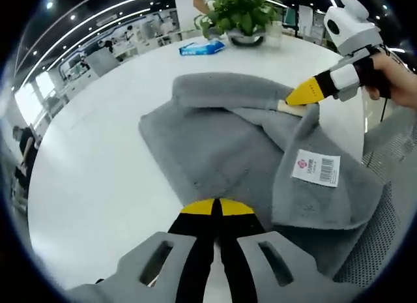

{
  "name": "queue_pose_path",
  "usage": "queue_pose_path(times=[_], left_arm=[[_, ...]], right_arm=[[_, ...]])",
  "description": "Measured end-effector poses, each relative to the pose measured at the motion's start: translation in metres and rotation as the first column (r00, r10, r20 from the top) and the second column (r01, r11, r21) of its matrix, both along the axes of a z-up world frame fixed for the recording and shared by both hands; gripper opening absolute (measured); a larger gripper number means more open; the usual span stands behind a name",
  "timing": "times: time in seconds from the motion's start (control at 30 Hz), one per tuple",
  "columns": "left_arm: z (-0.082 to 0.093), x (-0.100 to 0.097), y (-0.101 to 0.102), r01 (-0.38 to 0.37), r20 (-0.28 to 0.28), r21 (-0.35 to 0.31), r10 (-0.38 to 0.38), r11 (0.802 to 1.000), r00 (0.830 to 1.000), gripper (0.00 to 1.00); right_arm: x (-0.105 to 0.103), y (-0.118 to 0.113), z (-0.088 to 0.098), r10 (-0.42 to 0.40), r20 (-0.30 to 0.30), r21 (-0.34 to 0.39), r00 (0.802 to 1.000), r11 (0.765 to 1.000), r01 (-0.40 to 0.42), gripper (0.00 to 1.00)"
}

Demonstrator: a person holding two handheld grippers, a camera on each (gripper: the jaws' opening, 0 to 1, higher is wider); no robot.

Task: Open the folded towel by lifting each exposed corner and separating the folded layers until the towel lies flat within the target outline without major curled edges

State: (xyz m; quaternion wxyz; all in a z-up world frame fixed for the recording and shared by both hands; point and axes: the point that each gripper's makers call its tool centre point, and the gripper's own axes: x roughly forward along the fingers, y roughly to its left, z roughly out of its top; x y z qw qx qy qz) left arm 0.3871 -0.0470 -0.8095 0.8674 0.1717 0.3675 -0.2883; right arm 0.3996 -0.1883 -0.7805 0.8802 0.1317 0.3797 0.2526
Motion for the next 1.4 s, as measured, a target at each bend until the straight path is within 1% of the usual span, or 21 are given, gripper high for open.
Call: queue_pose_path(times=[0.03, 0.2, 0.27, 0.3, 0.37, 0.4, 0.53, 0.67, 0.73, 0.77, 0.83, 0.9, 1.0, 1.07, 1.13, 1.27, 1.4], left_arm=[[0.000, 0.000, 0.001, -0.003, 0.001, 0.003, 0.003, 1.000, 1.000, 0.00], [0.000, 0.000, 0.002, -0.016, -0.006, -0.011, 0.016, 1.000, 1.000, 0.00], [0.000, 0.001, 0.004, -0.022, -0.004, -0.007, 0.022, 1.000, 1.000, 0.00], [0.001, 0.001, 0.005, -0.021, -0.001, -0.002, 0.021, 1.000, 1.000, 0.00], [0.001, 0.002, 0.008, -0.025, 0.004, 0.006, 0.025, 1.000, 1.000, 0.00], [0.001, 0.002, 0.009, -0.037, -0.001, -0.001, 0.037, 0.999, 0.999, 0.00], [0.000, 0.003, 0.012, -0.048, -0.003, -0.004, 0.048, 0.999, 0.999, 0.00], [0.000, 0.003, 0.012, -0.042, 0.004, 0.003, 0.042, 0.999, 0.999, 0.00], [0.000, 0.003, 0.012, -0.028, 0.015, 0.019, 0.027, 0.999, 1.000, 0.00], [0.000, 0.003, 0.012, -0.025, 0.016, 0.023, 0.025, 0.999, 1.000, 0.00], [0.000, 0.003, 0.012, -0.020, 0.020, 0.029, 0.020, 0.999, 1.000, 0.00], [0.000, 0.003, 0.012, -0.018, 0.021, 0.028, 0.017, 0.999, 1.000, 0.00], [0.000, 0.003, 0.012, -0.029, 0.016, 0.023, 0.029, 0.999, 0.999, 0.00], [0.000, 0.004, 0.012, -0.025, 0.020, 0.033, 0.025, 0.999, 0.999, 0.00], [-0.001, 0.003, 0.012, -0.016, 0.027, 0.047, 0.015, 0.999, 1.000, 0.00], [-0.001, 0.004, 0.013, -0.023, 0.025, 0.047, 0.022, 0.999, 0.999, 0.00], [-0.001, 0.005, 0.015, -0.033, 0.024, 0.049, 0.032, 0.998, 0.999, 0.00]], right_arm=[[0.000, -0.003, -0.001, -0.001, 0.003, -0.017, 1.000, 1.000, 0.001, 0.00], [-0.001, -0.005, -0.003, 0.004, 0.005, -0.041, 1.000, 0.999, -0.003, 0.00], [-0.001, -0.005, -0.004, 0.016, 0.011, -0.068, 1.000, 0.998, -0.015, 0.00], [-0.001, -0.006, -0.006, 0.031, 0.020, -0.100, 0.999, 0.995, -0.029, 0.00], [-0.001, -0.006, -0.007, 0.045, 0.028, -0.127, 0.999, 0.991, -0.041, 0.00], [-0.001, -0.006, -0.007, 0.048, 0.029, -0.133, 0.998, 0.990, -0.044, 0.00], [-0.001, -0.009, -0.008, 0.054, 0.030, -0.150, 0.998, 0.987, -0.049, 0.00], [-0.001, -0.012, -0.012, 0.055, 0.024, -0.172, 0.998, 0.984, -0.050, 0.00], [-0.002, -0.013, -0.015, 0.076, 0.028, -0.211, 0.997, 0.975, -0.068, 0.00], [-0.002, -0.014, -0.017, 0.098, 0.034, -0.243, 0.995, 0.966, -0.087, 0.00], [-0.004, -0.013, -0.020, 0.123, 0.034, -0.281, 0.992, 0.953, -0.109, 0.00], [-0.004, -0.014, -0.022, 0.133, 0.037, -0.297, 0.991, 0.948, -0.116, 0.00], [-0.003, -0.019, -0.022, 0.115, 0.027, -0.282, 0.993, 0.954, -0.102, 0.00], [-0.003, -0.020, -0.023, 0.111, 0.022, -0.286, 0.994, 0.953, -0.100, 0.00], [-0.004, -0.022, -0.024, 0.115, 0.020, -0.298, 0.993, 0.949, -0.104, 0.01], [-0.004, -0.025, -0.026, 0.127, 0.020, -0.328, 0.992, 0.938, -0.113, 0.01], [-0.005, -0.034, -0.033, 0.101, -0.004, -0.356, 0.995, 0.930, -0.096, 0.01]])
